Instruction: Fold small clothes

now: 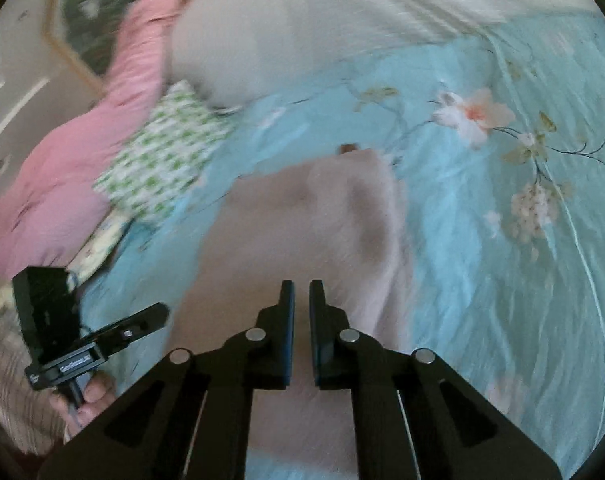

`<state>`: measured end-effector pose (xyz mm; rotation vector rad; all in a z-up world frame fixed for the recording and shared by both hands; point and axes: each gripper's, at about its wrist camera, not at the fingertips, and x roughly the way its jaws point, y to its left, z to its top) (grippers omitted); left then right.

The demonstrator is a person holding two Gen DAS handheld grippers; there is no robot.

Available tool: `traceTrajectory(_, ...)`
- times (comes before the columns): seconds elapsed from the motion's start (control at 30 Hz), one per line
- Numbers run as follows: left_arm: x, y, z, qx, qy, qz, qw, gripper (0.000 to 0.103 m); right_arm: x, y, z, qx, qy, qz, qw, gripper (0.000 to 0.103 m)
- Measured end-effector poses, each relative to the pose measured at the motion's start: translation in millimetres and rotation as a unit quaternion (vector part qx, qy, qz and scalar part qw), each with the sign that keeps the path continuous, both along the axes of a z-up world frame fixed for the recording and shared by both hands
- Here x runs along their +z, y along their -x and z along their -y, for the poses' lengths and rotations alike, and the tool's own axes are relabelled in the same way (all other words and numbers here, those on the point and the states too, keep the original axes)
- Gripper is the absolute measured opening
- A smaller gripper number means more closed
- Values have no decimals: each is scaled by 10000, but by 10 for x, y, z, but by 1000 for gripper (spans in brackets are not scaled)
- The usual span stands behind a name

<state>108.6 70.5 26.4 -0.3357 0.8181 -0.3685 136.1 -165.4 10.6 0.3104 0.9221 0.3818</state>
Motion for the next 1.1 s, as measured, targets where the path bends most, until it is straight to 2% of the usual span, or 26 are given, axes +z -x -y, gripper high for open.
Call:
traceTrajectory(0.1,-90,272,109,-254,78,-60,9996,14,-58,274,-114,288,192,-99,9994,8)
traceTrajectory(0.17,-210,345,168,-291,-83,-183,9994,15,-174,382,-105,245,464,-251,9983,8)
traceTrajectory(0.23,-431,379,184,-230,-242,-484,9983,14,-324,438,-1,7,736,-449,9963,8)
traceTrajectory(0.27,-478,391,174,-226,-187,-531,9982,14,-406,457,67,-109,744,-568,9955,8)
traceTrajectory(0.33,-549,433,134,-191,-8,-584,9981,14,-520,533,210,-206,429,-655,9967,7)
traceTrajectory(1.1,-548,494,261,202,-285,-680,9971,14,-500,748,232,-552,484,-579,9956,7)
